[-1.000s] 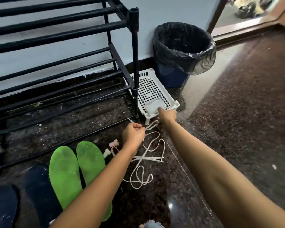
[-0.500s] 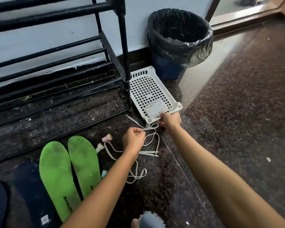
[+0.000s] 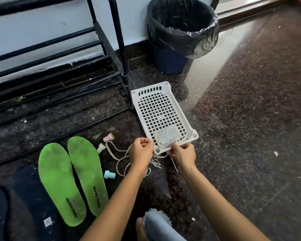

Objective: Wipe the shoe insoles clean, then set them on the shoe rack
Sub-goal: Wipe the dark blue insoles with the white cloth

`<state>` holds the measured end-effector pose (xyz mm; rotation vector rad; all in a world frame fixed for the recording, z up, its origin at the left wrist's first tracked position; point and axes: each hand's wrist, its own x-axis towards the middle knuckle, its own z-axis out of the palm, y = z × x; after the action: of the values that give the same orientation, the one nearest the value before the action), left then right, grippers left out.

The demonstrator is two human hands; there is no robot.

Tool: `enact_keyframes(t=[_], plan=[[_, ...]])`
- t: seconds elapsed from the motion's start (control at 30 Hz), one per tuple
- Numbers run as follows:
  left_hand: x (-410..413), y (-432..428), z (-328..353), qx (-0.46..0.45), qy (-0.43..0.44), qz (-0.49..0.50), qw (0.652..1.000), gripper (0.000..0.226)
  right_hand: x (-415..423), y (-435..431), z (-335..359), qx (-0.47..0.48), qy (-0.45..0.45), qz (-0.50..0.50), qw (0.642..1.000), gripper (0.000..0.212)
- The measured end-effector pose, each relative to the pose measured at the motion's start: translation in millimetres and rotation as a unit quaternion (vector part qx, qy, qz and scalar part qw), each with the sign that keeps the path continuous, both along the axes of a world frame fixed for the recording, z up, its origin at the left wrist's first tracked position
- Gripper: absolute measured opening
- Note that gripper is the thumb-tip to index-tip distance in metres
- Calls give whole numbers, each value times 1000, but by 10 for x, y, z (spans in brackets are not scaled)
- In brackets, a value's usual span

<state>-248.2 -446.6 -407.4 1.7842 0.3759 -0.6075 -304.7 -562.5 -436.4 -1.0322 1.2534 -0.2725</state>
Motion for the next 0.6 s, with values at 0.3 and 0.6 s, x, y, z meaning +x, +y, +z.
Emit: enact_keyframes(t=[0.3, 0.6], plan=[[19, 41, 45, -7, 2, 7, 1000, 5, -146, 110, 537, -485, 86, 209, 845, 14], [6, 69, 126, -23, 15, 26, 999, 7, 302, -101, 275, -641, 268, 373, 615, 10]])
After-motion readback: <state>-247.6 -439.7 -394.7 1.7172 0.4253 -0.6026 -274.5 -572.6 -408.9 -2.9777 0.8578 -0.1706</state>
